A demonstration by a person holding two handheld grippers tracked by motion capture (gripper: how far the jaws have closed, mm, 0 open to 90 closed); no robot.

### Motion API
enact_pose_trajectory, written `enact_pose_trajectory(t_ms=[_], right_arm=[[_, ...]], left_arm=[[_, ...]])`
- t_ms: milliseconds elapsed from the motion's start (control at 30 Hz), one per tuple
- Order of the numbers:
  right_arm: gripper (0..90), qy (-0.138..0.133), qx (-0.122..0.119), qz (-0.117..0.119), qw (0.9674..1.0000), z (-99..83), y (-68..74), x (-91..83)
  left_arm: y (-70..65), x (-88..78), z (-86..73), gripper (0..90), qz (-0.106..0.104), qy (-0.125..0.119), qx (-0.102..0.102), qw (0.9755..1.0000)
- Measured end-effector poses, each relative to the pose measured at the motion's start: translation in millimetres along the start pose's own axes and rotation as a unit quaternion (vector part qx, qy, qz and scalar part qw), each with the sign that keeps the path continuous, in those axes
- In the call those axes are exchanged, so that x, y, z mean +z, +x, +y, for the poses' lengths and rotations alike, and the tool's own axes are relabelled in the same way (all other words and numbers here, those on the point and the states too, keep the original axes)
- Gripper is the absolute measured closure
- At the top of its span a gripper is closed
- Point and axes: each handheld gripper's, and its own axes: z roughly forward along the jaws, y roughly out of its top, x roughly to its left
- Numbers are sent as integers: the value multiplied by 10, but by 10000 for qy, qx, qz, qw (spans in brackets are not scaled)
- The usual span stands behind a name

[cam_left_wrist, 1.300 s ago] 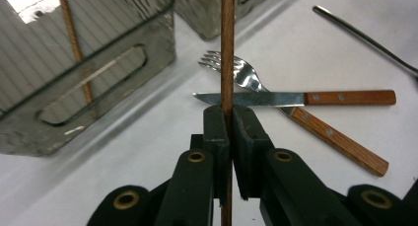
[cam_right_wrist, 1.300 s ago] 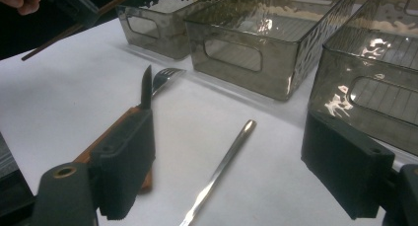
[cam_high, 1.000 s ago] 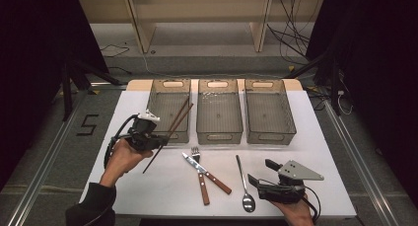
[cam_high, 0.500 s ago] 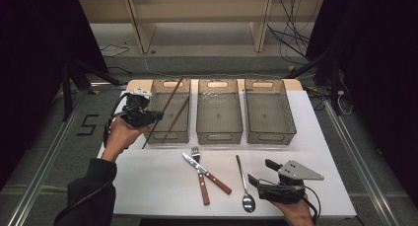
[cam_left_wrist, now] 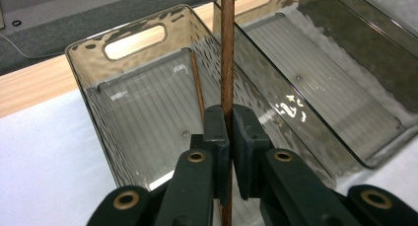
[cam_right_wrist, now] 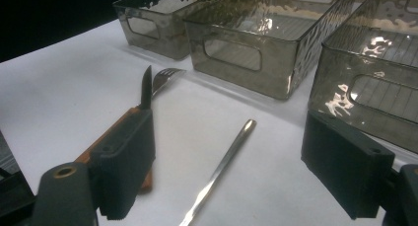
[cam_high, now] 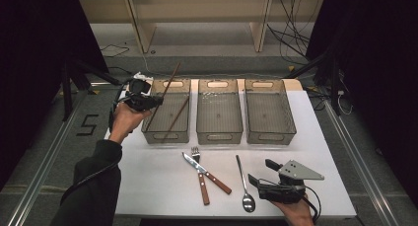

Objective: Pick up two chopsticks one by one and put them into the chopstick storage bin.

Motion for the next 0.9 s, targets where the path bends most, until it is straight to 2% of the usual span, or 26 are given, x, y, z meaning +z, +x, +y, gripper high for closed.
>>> enact_pose_trajectory(t_ms=[267, 633, 900], right_arm=[[214, 1, 8, 15, 10000, -3, -3, 4], [216, -1, 3, 11, 10000, -1, -3, 1], [216, -5, 4, 16, 10000, -2, -2, -1]], left_arm=[[66, 96, 31, 849, 35, -89, -58, 9999], [173, 325, -61, 848, 110, 35, -186, 9998], [201, 419, -143, 847, 194, 149, -253, 9994]])
